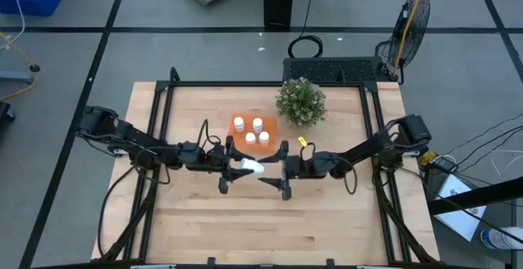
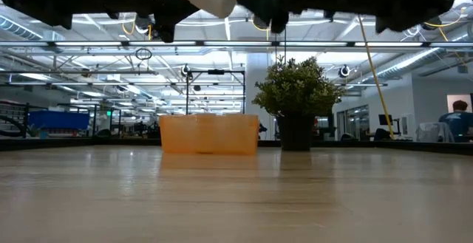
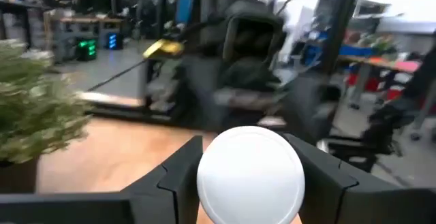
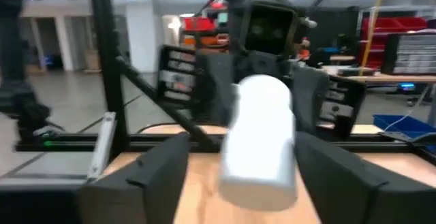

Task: Pick and place pill bottles into a basket
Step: Put the white pill bottle into the orange bin

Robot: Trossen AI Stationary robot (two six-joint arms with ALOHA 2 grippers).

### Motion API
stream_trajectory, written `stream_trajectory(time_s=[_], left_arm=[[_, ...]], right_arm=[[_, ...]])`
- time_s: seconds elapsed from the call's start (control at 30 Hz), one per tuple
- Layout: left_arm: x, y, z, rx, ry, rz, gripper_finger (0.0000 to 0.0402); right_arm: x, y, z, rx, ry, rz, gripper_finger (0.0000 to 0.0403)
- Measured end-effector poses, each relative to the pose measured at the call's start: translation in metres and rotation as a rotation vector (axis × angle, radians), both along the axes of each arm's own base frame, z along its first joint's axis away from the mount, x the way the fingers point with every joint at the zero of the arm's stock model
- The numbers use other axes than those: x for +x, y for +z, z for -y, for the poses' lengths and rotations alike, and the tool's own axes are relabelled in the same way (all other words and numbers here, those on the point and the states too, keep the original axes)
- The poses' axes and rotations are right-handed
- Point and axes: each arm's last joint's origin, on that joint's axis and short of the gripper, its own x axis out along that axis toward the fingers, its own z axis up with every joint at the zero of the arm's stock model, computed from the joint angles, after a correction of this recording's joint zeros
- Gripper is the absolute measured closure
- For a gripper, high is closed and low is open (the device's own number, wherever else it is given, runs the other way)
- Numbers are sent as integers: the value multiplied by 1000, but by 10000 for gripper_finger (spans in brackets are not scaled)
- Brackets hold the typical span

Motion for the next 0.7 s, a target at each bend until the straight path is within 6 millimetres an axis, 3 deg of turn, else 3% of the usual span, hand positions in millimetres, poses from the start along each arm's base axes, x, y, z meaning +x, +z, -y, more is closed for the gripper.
stream_trajectory(time_s=[0.2,0.4,0.7], left_arm=[[-12,9,-5,33,64,-76,223],[-23,7,-19,106,241,-230,221],[-27,-10,-60,164,453,-441,223]], right_arm=[[-28,12,-4,-12,-42,-45,90],[-57,10,-7,-12,-66,-42,93],[-70,4,-4,16,-56,14,99]])
